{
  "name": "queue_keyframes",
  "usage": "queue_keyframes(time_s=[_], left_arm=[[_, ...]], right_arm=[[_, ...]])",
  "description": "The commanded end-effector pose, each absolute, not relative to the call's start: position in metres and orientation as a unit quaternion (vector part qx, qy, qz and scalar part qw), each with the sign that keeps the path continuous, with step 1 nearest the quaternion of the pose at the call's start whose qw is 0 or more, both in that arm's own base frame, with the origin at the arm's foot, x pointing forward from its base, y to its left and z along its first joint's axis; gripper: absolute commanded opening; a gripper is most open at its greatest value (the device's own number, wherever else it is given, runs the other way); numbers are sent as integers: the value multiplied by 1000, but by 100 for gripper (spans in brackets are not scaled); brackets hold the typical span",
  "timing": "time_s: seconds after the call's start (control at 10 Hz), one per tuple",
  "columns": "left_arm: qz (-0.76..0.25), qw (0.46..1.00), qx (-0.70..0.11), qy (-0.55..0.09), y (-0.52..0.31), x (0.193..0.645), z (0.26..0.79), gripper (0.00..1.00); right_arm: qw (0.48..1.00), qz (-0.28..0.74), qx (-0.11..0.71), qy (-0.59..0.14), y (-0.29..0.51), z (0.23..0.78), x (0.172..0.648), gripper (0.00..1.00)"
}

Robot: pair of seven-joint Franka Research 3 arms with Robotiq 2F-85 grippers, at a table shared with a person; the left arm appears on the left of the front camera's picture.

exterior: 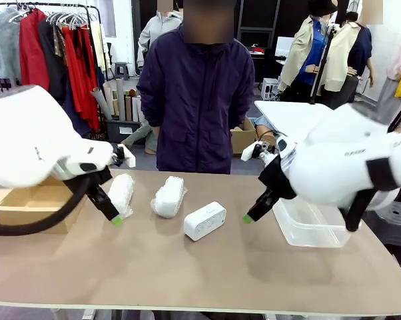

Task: Separate and place wrapped and unwrapped clocks.
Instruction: Pick up the Digital clock indicated by the person.

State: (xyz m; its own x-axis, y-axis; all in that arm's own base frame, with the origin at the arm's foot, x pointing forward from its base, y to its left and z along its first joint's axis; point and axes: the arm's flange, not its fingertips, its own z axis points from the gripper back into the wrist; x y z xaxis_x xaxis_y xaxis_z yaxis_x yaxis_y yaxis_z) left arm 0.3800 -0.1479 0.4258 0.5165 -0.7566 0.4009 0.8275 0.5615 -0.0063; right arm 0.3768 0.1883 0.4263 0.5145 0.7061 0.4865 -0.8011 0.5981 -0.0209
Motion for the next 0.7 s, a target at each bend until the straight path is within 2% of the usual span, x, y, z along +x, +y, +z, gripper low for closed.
queue_keyframes(time_s=[0.0, 0.3, 0.6], left_arm=[[-524, 816, -138, -199, -113, 396, 453, 100], [-610, 737, -156, -245, -88, 405, 493, 100], [-651, 690, -175, -264, -71, 420, 518, 100]], right_arm=[[820, 507, 144, -221, 169, 456, 395, 100], [765, 568, 176, -247, 149, 498, 413, 100], [725, 597, 195, -282, 134, 528, 431, 100]])
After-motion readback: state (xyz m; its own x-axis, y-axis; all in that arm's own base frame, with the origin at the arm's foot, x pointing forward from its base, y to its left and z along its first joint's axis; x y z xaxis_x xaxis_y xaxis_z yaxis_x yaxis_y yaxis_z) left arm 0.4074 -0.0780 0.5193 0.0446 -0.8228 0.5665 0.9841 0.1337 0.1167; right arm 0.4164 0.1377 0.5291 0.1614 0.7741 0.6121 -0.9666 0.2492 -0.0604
